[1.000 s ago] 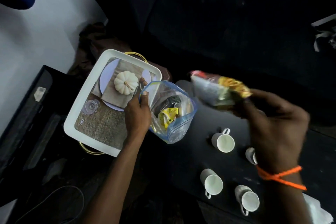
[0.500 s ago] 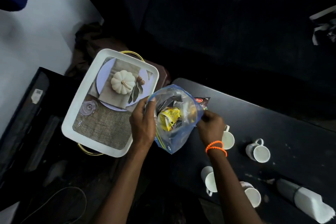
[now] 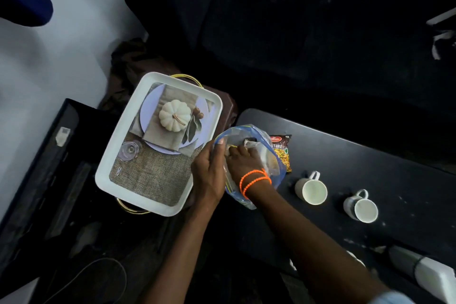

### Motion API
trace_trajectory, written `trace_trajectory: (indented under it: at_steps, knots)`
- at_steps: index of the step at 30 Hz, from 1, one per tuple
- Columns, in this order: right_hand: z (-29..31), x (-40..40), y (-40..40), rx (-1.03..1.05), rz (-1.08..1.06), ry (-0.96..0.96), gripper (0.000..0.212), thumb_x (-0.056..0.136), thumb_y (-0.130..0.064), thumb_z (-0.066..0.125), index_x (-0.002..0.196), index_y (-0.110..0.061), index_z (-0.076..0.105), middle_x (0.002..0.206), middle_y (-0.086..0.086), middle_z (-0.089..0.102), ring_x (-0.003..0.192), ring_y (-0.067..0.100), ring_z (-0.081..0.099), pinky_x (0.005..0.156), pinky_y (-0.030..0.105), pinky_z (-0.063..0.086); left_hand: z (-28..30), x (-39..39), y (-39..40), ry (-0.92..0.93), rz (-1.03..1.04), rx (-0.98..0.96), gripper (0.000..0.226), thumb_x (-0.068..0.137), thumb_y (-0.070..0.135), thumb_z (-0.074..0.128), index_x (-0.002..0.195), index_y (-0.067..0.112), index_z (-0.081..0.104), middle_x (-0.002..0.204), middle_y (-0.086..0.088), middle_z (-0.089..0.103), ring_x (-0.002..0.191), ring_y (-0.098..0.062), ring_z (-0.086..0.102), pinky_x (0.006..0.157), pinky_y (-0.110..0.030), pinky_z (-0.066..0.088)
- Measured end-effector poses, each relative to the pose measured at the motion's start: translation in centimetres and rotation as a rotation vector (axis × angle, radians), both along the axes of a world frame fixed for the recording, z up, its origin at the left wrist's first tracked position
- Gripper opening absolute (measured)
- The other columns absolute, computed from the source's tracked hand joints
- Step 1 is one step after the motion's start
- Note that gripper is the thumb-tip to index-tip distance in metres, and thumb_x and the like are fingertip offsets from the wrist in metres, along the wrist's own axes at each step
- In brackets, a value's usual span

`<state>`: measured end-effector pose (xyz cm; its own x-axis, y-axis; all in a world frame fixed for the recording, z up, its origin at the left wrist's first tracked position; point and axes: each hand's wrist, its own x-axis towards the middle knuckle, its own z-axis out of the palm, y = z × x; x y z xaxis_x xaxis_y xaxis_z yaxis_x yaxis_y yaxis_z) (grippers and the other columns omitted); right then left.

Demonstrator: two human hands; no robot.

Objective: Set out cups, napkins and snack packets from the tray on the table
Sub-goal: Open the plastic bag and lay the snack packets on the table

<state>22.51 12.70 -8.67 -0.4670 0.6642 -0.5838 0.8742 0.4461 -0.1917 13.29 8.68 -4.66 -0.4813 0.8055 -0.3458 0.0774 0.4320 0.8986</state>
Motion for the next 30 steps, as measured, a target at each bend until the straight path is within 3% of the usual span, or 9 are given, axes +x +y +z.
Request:
trace_trajectory:
  at_steps: [5,7,11,15,19,21,23,26,30]
  knots:
    - [0.7,0.4,0.7,0.111,-0.036,0.116,0.045,0.096,-0.028,0.036,0.124,-0.012,0.068,0.127,0.016,0.068,0.123,0.041,0.057,0.097,0.050,0.044,-1.2,-0.5,0.2,0.098,-0.018,-0.037,0.032,0.096,0.047,0.052,0.078,0.026,0.069,0.079,0.010,0.073,0.070,0.005,0.060,0.068,-0.021,0.049]
    - [1.9,0.2,0.6,0.100,-0.101,0.164,0.031,0.096,-0.023,0.047,0.114,-0.015,0.072,0.119,0.016,0.070,0.115,0.039,0.062,0.093,0.046,0.047,-1.5,-0.7,0.5,0.106,0.050,-0.050,0.028,0.093,0.041,0.053,0.077,0.023,0.067,0.072,0.015,0.070,0.069,0.006,0.060,0.070,-0.021,0.048]
    - [4.9,-0.4,0.9,0.068,-0.221,0.186,0.028,0.096,-0.014,0.052,0.117,-0.012,0.070,0.120,0.016,0.070,0.111,0.036,0.065,0.093,0.040,0.049,-1.6,-0.8,1.0,0.146,0.087,-0.064,0.027,0.093,0.038,0.054,0.079,0.018,0.066,0.072,0.013,0.066,0.072,-0.009,0.059,0.075,-0.033,0.049]
    - [12.0,-1.1,1.5,0.142,-0.302,0.284,0.029,0.095,-0.026,0.054,0.115,-0.018,0.073,0.118,0.011,0.069,0.107,0.035,0.064,0.084,0.037,0.048,-1.3,-1.6,0.7,0.179,0.077,-0.039,0.030,0.091,0.040,0.051,0.080,0.017,0.067,0.072,0.006,0.067,0.069,-0.005,0.055,0.070,-0.031,0.044]
    - [19.9,1.3,0.9,0.351,-0.435,0.592,0.022,0.083,-0.026,0.063,0.100,-0.025,0.078,0.098,0.003,0.069,0.094,0.027,0.065,0.076,0.036,0.049,-0.1,-2.5,0.7,0.051,0.164,-0.075,0.028,0.091,0.029,0.059,0.073,0.009,0.064,0.065,0.003,0.061,0.065,-0.011,0.050,0.068,-0.040,0.048]
    - [22.1,4.4,0.8,0.419,-0.626,0.854,0.019,0.083,-0.013,0.072,0.098,-0.023,0.078,0.091,0.002,0.069,0.084,0.021,0.066,0.074,0.032,0.050,1.3,-2.9,1.0,-0.129,0.262,-0.048,0.020,0.092,0.023,0.064,0.075,0.016,0.072,0.064,0.011,0.065,0.065,-0.008,0.055,0.063,-0.030,0.049]
    - [22.2,7.6,0.4,0.585,-0.809,1.000,0.016,0.088,-0.008,0.074,0.100,-0.017,0.077,0.092,0.004,0.071,0.083,0.018,0.067,0.076,0.029,0.052,3.1,-3.6,1.3,-0.245,0.315,-0.004,0.012,0.095,0.015,0.067,0.094,0.018,0.079,0.071,0.013,0.073,0.066,-0.002,0.064,0.061,-0.020,0.052]
    - [19.0,9.7,-0.2,0.810,-0.948,0.919,0.013,0.090,-0.006,0.072,0.100,-0.015,0.074,0.091,0.005,0.067,0.082,0.016,0.062,0.078,0.022,0.047,5.7,-5.5,1.7,-0.306,0.391,0.066,0.019,0.092,0.009,0.068,0.107,0.010,0.079,0.085,0.006,0.080,0.078,-0.009,0.074,0.067,-0.022,0.058]
    - [9.9,8.2,-1.0,0.706,-0.732,0.790,0.020,0.084,0.005,0.068,0.096,-0.010,0.075,0.089,0.009,0.069,0.083,0.034,0.063,0.075,0.038,0.048,7.9,-7.2,1.6,-0.333,0.421,0.110,0.018,0.089,0.013,0.070,0.103,0.007,0.079,0.079,0.004,0.075,0.075,-0.017,0.071,0.074,-0.033,0.059]
